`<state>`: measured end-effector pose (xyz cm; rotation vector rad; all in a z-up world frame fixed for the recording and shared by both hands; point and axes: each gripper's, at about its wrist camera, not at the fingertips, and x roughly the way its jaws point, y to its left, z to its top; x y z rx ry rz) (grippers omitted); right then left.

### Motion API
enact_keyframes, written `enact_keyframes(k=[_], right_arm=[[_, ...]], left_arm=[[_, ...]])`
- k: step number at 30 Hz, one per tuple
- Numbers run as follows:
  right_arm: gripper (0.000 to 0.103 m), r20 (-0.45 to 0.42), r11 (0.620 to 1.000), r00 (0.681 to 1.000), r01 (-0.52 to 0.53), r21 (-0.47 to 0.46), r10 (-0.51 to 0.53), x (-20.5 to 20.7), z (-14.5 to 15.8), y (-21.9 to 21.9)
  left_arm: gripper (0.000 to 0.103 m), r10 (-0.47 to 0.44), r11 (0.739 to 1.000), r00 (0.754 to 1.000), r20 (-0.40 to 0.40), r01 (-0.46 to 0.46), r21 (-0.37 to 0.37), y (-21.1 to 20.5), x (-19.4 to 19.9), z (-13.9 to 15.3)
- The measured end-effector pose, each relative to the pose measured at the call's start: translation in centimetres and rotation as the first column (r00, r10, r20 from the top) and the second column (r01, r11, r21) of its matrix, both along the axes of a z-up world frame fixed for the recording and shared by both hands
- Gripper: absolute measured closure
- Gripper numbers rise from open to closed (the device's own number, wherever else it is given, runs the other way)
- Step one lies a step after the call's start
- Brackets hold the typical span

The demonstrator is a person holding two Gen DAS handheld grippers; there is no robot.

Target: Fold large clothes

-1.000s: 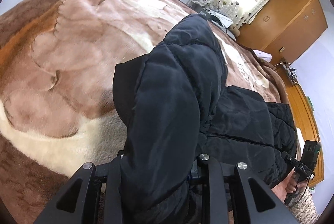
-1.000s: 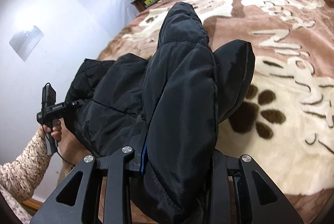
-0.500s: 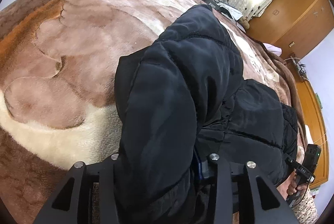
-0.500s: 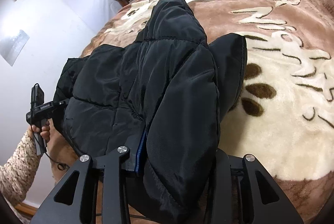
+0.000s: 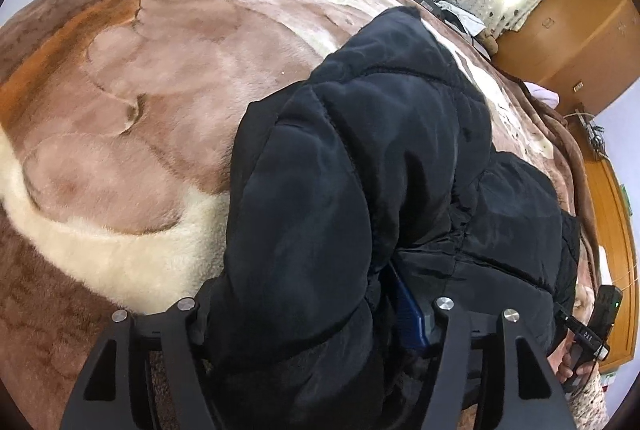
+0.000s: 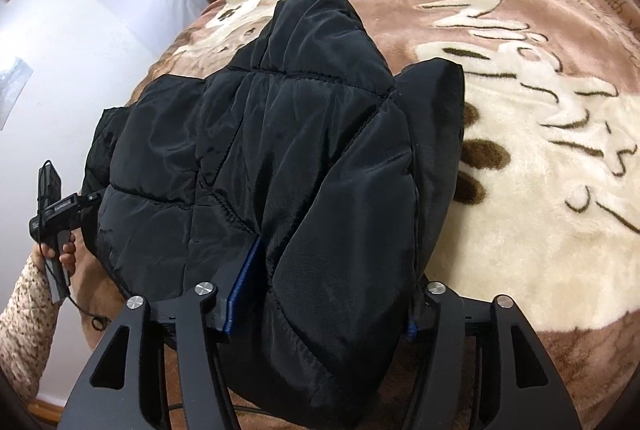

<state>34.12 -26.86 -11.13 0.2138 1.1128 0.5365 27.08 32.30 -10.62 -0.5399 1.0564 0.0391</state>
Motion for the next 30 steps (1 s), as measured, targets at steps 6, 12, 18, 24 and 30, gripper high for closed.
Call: enact_keyframes(k=[6,12,18,24,30], right_arm=[[0.030,0.033,0.996,0.998,0.061,-0.058,-0.059,-0.8,1.3,-0.5],[0.027,0.171,0.975,0.973,0.179,-0.130,-0.156,-3.2,4.7,-0.9],[0.026,0.275,0.962,0.949,0.206,-0.181,-0.152,-7.2,8.1,0.6],[0.026,0.305,0.956,0.942,0.209,-0.206,-0.141,-11.5,9.3,3.4],[0.026,0.335,0.939,0.928,0.250,-0.234,-0.163,-15.0,9.4,5.2]], left_arm=[[0.027,0.013,0.999,1.000,0.011,-0.014,0.040,0.1,-1.6,1.6],[0.011,0.050,0.988,0.997,0.059,-0.058,0.142,-0.6,-4.7,5.3],[0.011,0.050,0.970,0.992,0.113,-0.076,0.233,-3.7,-8.0,8.4],[0.011,0.060,0.954,0.992,0.109,-0.089,0.285,-7.6,-10.9,8.6],[0.011,0.033,0.915,0.991,0.132,-0.083,0.394,-12.4,-14.0,8.7]])
